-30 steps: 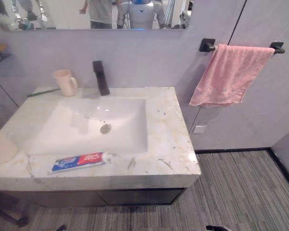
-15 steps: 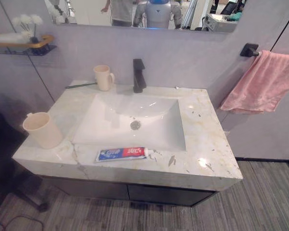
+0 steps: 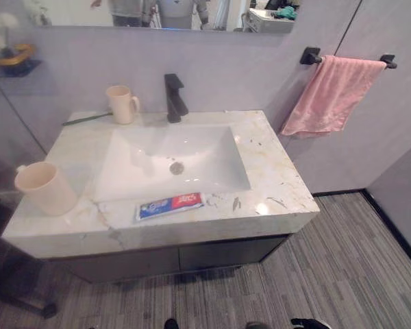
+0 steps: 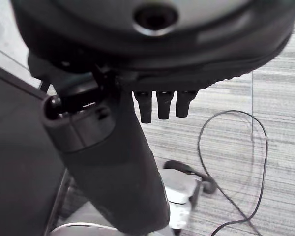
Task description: Organize the bathroom.
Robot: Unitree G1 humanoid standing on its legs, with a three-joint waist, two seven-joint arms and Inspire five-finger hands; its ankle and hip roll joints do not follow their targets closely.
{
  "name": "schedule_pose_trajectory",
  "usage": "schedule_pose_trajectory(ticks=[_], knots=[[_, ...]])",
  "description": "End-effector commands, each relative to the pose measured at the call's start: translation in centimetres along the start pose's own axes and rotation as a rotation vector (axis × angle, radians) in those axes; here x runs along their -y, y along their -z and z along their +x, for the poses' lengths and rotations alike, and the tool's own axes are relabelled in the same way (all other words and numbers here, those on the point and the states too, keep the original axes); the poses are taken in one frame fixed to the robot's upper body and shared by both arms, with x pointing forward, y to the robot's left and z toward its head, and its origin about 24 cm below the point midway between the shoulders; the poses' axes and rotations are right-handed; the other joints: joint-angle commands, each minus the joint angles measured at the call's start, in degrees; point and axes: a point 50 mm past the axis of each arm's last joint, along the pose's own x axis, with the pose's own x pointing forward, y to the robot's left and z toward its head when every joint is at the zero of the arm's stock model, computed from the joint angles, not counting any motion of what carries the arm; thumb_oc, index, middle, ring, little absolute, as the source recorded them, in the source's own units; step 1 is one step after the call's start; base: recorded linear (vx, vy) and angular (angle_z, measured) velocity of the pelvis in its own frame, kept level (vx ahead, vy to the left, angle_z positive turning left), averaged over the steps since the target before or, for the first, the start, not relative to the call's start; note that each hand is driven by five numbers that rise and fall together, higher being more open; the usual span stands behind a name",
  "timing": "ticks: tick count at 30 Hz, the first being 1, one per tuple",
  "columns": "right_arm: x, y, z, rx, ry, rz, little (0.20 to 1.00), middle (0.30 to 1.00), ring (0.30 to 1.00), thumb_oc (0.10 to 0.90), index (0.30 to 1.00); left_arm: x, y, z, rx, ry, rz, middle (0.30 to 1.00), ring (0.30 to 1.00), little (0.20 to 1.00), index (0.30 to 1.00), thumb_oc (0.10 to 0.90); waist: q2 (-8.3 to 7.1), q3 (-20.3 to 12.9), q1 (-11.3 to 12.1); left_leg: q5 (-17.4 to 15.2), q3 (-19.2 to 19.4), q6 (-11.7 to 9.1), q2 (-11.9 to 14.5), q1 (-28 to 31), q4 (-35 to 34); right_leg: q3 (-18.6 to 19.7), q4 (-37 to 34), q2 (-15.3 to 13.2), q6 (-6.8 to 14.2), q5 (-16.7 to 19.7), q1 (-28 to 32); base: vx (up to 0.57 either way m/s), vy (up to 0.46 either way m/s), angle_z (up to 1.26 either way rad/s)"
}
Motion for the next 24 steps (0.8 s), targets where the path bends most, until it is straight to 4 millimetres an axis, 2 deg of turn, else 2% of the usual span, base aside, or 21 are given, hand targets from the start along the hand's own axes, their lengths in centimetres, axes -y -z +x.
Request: schedule_pose_trajectory(ticks=[1,4,11,13,14,16,17,18,19,20,22,24], knots=[[1.9,-3.6,0.2,0.140,0.080,-0.015,0.900,0.900,0.900,0.800,0.900,-2.7,-0.3,0.7,0.004,-0.135,0.005,0.900,0.900,0.900,0.900,0.800,-2.80,-2.05,2.34,-3.54,-5.14,-1.61,-2.28,-8.02,7.49,-0.54,-19.94,1.65,1.38,2.45,7.71,-0.26,-0.165,-0.53],[2.2,-3.4,0.1,0.129,0.088,-0.006,0.900,0.900,0.900,0.800,0.900,-2.3,0.1,0.5,-0.021,-0.135,0.013,0.900,0.900,0.900,0.900,0.800,-2.37,-2.05,2.30,-1.05,-6.70,-2.75,-1.41,-8.78,5.54,-0.96,-19.04,4.15,-0.63,1.05,7.24,-0.18,-0.108,-0.10],[2.0,-1.6,0.0,0.070,0.095,0.017,0.900,0.900,0.900,0.800,0.900,-3.3,1.4,0.7,-0.073,-0.176,-0.031,0.900,0.900,0.900,0.900,0.800,-1.57,-2.09,1.37,0.29,-7.09,-3.42,-0.26,-4.69,1.07,-3.02,-18.17,5.82,-2.00,-0.20,7.70,-0.09,-0.087,0.12],[2.0,-1.5,0.0,0.070,0.088,0.007,0.900,0.900,0.900,0.800,0.900,-3.6,1.5,0.8,-0.066,-0.180,-0.035,0.900,0.900,0.900,0.900,0.800,-1.30,-2.16,1.27,0.86,-6.93,-3.87,0.38,-4.12,0.22,-3.43,-17.90,6.32,-2.43,-0.59,7.71,-0.06,-0.082,0.12],[1.9,-1.4,0.0,0.068,0.079,-0.010,0.900,0.900,0.900,0.800,0.900,-3.8,1.5,0.8,-0.057,-0.172,-0.040,0.900,0.900,0.900,0.900,0.800,-1.18,-1.98,1.17,1.96,-6.91,-4.86,1.55,-4.22,-0.01,-3.90,-17.80,6.86,-2.96,-0.76,7.80,-0.08,-0.116,0.11],[1.9,-1.7,0.0,0.071,0.064,-0.053,0.900,0.900,0.900,0.800,0.900,-4.0,1.4,0.9,-0.046,-0.152,-0.055,0.900,0.900,0.900,0.900,0.800,-1.52,-1.45,1.38,2.41,-8.69,-5.52,2.56,-4.62,1.08,-3.84,-18.02,7.04,-3.52,-0.61,8.05,-0.09,-0.114,0.14],[2.0,-2.1,0.1,0.074,0.053,-0.108,0.900,0.900,0.900,0.800,0.900,-4.2,1.3,1.0,-0.026,-0.124,-0.041,0.900,0.900,0.900,0.900,0.800,-2.08,-1.05,2.15,2.41,-12.43,-5.66,3.64,-5.55,3.47,-3.32,-18.18,6.90,-4.20,-0.04,7.90,-0.12,-0.116,0.00],[2.1,-2.7,0.1,0.085,0.049,-0.130,0.900,0.900,0.900,0.800,0.900,-4.2,1.2,1.1,-0.014,-0.105,-0.031,0.900,0.900,0.900,0.900,0.800,-2.46,-0.59,2.79,1.74,-14.73,-4.98,4.20,-5.74,5.24,-3.07,-17.71,6.45,-4.53,0.06,7.70,-0.11,-0.106,-0.07],[2.1,-2.9,0.2,0.089,0.049,-0.135,0.900,0.900,0.900,0.800,0.900,-4.1,1.2,1.1,-0.010,-0.096,-0.025,0.900,0.900,0.900,0.900,0.800,-2.58,-0.42,2.84,1.40,-14.69,-4.70,4.43,-5.68,5.88,-3.12,-17.60,6.35,-4.62,0.09,7.72,-0.09,-0.092,-0.20],[2.3,-3.2,0.2,0.094,0.050,-0.139,0.900,0.900,0.900,0.800,0.900,-3.7,0.7,1.0,0.009,-0.061,0.002,0.900,0.900,0.900,0.900,0.800,-3.04,-0.34,2.38,0.39,-11.48,-3.90,5.49,-5.14,8.04,-4.38,-18.03,5.93,-4.69,0.61,7.76,-0.06,-0.061,-0.20],[2.4,-3.3,0.2,0.091,0.056,-0.133,0.900,0.900,0.900,0.800,0.900,-3.3,0.2,1.0,0.027,-0.040,0.023,0.900,0.900,0.900,0.900,0.800,-3.25,-0.34,1.96,-0.27,-9.39,-3.60,5.94,-4.48,9.19,-5.17,-18.54,5.76,-4.62,0.98,8.01,-0.05,-0.028,-0.05],[2.5,-3.2,0.2,0.080,0.071,-0.122,0.900,0.900,0.900,0.800,0.900,-1.7,-0.7,0.6,0.069,0.021,0.089,0.900,0.900,0.900,0.900,0.800,-3.19,-0.79,1.38,-3.74,-8.39,-2.55,4.03,-2.77,10.58,-6.11,-18.73,5.24,-4.29,1.34,7.59,-0.03,0.017,0.26]])
